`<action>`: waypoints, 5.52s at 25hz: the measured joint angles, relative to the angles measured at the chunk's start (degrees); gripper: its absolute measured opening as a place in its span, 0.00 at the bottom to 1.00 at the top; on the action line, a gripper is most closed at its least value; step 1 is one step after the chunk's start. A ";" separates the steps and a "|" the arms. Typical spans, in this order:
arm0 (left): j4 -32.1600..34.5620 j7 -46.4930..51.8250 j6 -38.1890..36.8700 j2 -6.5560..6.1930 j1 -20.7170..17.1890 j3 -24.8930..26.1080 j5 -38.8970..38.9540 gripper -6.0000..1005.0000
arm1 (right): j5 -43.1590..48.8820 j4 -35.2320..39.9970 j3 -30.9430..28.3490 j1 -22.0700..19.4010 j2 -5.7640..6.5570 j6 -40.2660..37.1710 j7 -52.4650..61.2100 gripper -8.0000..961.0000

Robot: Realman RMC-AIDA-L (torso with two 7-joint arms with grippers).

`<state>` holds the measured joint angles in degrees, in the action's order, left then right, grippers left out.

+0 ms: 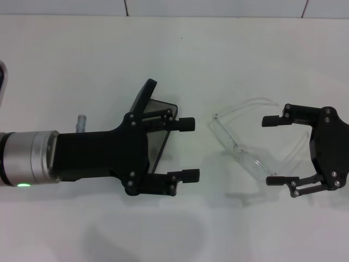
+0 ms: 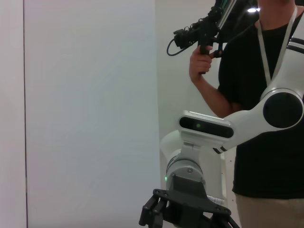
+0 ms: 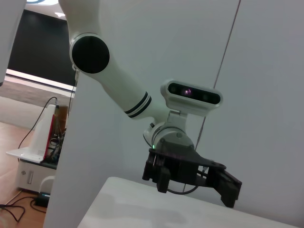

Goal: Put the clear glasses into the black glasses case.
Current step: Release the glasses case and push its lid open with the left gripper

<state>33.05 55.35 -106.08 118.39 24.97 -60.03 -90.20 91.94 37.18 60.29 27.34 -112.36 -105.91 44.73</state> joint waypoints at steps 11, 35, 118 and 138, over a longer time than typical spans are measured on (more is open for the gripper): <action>0.00 -0.16 0.00 0.00 -0.29 0.12 -0.07 0.78 | 0.00 0.00 0.00 -0.25 -0.43 0.00 -0.05 0.89; 32.43 61.33 20.54 1.34 0.96 5.05 -30.03 0.78 | 0.00 -0.29 -0.01 -0.54 -0.24 0.89 -2.24 0.89; 22.43 78.11 24.53 -3.38 19.37 -7.71 -53.70 0.82 | 1.41 -0.82 1.40 -3.76 -1.54 1.37 -6.86 0.89; 21.21 76.63 24.50 -2.34 19.83 -8.10 -57.42 0.38 | 1.50 -0.79 1.40 -3.96 -1.54 1.31 -7.66 0.89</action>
<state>54.26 131.99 -81.58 116.05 44.79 -68.13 -147.62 93.43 36.39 61.70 23.37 -113.90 -104.59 37.08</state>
